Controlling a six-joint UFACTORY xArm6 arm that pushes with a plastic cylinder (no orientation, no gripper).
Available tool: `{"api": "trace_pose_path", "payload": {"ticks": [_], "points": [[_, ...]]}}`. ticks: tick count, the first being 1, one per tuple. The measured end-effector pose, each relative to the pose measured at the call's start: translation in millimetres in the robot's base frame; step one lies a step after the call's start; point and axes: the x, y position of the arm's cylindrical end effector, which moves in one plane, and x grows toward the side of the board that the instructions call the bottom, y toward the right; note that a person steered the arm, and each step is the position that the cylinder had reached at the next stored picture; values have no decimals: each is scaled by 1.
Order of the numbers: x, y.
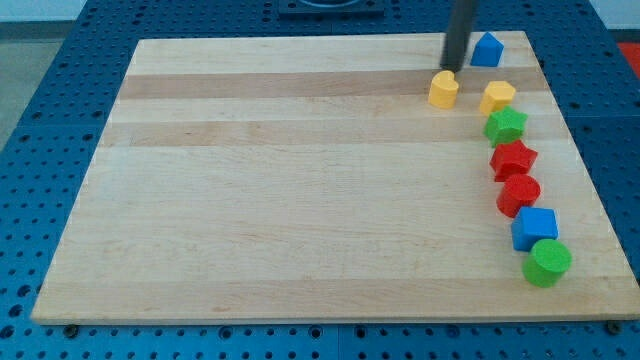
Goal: Slide the blue triangle to the center
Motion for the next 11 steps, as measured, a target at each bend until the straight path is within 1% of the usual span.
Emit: {"api": "trace_pose_path", "payload": {"ticks": [1,2,5,6,7,8,9,10,11], "points": [[15,38],[28,21],[64,-97],[66,-134],[60,-103],[53,-37],[30,-4],[26,48],[40,96]]}}
